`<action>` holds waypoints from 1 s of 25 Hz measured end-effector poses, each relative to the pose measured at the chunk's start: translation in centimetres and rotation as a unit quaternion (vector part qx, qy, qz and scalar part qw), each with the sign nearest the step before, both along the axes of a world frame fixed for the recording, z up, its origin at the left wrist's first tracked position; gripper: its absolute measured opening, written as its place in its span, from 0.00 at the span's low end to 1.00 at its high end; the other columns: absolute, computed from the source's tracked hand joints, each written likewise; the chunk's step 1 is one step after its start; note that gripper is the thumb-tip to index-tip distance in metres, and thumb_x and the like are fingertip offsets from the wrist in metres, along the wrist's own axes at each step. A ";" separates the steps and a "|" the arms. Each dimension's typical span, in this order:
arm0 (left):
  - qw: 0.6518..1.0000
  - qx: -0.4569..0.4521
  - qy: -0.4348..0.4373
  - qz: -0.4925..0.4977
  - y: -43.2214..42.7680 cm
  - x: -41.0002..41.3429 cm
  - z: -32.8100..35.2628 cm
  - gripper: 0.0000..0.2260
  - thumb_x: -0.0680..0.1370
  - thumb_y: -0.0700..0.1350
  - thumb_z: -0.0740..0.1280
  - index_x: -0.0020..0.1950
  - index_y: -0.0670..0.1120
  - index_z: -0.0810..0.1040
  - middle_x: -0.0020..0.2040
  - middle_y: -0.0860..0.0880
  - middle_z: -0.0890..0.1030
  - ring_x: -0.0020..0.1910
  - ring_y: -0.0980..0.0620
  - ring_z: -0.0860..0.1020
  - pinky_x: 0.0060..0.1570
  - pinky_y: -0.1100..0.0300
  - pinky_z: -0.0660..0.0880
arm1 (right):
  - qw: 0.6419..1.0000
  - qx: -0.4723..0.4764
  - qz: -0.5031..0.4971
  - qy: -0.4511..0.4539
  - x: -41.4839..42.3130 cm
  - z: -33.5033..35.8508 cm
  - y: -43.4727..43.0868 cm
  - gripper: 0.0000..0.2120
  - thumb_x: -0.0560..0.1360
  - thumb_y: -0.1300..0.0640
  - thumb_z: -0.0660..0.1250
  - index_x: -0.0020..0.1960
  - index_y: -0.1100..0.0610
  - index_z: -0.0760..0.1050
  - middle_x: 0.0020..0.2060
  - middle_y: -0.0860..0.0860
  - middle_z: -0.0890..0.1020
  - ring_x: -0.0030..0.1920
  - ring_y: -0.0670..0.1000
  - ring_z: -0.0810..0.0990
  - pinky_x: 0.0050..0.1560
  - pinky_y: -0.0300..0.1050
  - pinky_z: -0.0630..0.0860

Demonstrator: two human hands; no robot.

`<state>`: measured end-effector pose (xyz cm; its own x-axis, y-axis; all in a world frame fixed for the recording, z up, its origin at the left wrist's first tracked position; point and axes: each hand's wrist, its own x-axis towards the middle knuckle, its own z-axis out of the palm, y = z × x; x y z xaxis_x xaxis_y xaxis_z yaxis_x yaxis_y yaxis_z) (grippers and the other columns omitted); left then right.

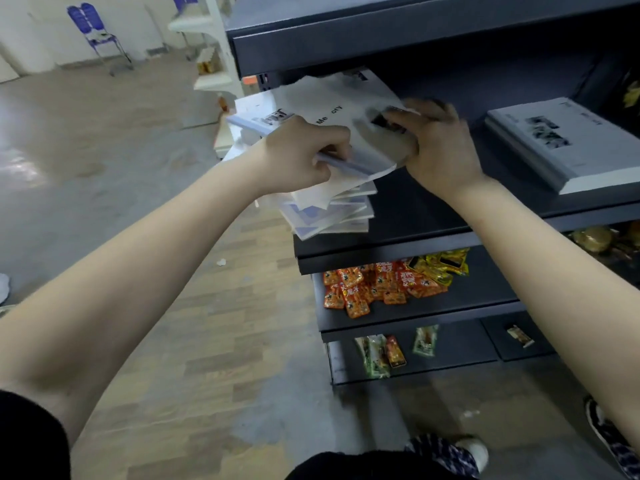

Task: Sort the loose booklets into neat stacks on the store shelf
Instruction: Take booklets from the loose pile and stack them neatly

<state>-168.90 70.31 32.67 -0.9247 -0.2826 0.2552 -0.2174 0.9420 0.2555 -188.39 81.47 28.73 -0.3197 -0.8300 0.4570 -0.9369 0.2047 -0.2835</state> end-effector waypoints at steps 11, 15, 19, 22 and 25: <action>0.952 0.181 0.207 0.133 -6.3 8.3 -3.1 0.10 0.72 0.29 0.68 0.46 0.43 0.75 0.57 0.41 0.78 0.63 0.50 0.75 0.59 0.63 0.70 | 0.987 0.074 0.142 0.018 7.3 -0.3 -1.7 0.31 0.69 0.41 0.47 0.70 0.43 0.66 0.70 0.46 0.68 0.71 0.52 0.62 0.70 0.54 0.61; 0.962 0.101 0.152 0.202 -6.1 8.3 -2.3 0.16 0.72 0.28 0.64 0.56 0.42 0.78 0.67 0.43 0.72 0.71 0.49 0.67 0.56 0.72 0.68 | 0.988 0.070 0.133 0.024 7.1 -0.2 -1.6 0.21 0.80 0.54 0.57 0.72 0.44 0.63 0.72 0.50 0.66 0.73 0.53 0.59 0.70 0.49 0.59; 0.989 0.077 0.021 0.125 -2.7 8.4 -2.8 0.30 0.66 0.30 0.59 0.65 0.49 0.72 0.73 0.44 0.65 0.75 0.51 0.57 0.66 0.60 0.61 | 0.990 0.087 0.111 0.011 5.8 0.2 -1.0 0.23 0.80 0.58 0.56 0.72 0.39 0.61 0.73 0.49 0.65 0.74 0.53 0.57 0.68 0.51 0.62; 0.991 0.073 0.011 0.110 -0.9 7.7 -3.5 0.25 0.70 0.50 0.65 0.68 0.52 0.69 0.70 0.47 0.68 0.74 0.51 0.58 0.73 0.53 0.50 | 0.991 0.086 0.094 0.033 5.5 0.1 -0.7 0.23 0.80 0.57 0.55 0.72 0.40 0.60 0.72 0.50 0.66 0.73 0.53 0.59 0.65 0.53 0.65; 0.978 0.087 0.080 0.171 0.1 5.8 -2.5 0.21 0.73 0.51 0.70 0.64 0.48 0.73 0.62 0.46 0.73 0.67 0.44 0.67 0.57 0.62 0.62 | 0.994 0.069 0.075 0.050 5.8 -0.2 -0.7 0.22 0.80 0.56 0.55 0.72 0.40 0.62 0.71 0.50 0.68 0.72 0.54 0.61 0.64 0.53 0.67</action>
<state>-163.15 70.44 30.14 -0.7198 -0.6213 0.3097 -0.4569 0.7599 0.4624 -182.58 80.82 28.54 -0.1474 -0.9219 0.3584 -0.9817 0.0921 -0.1669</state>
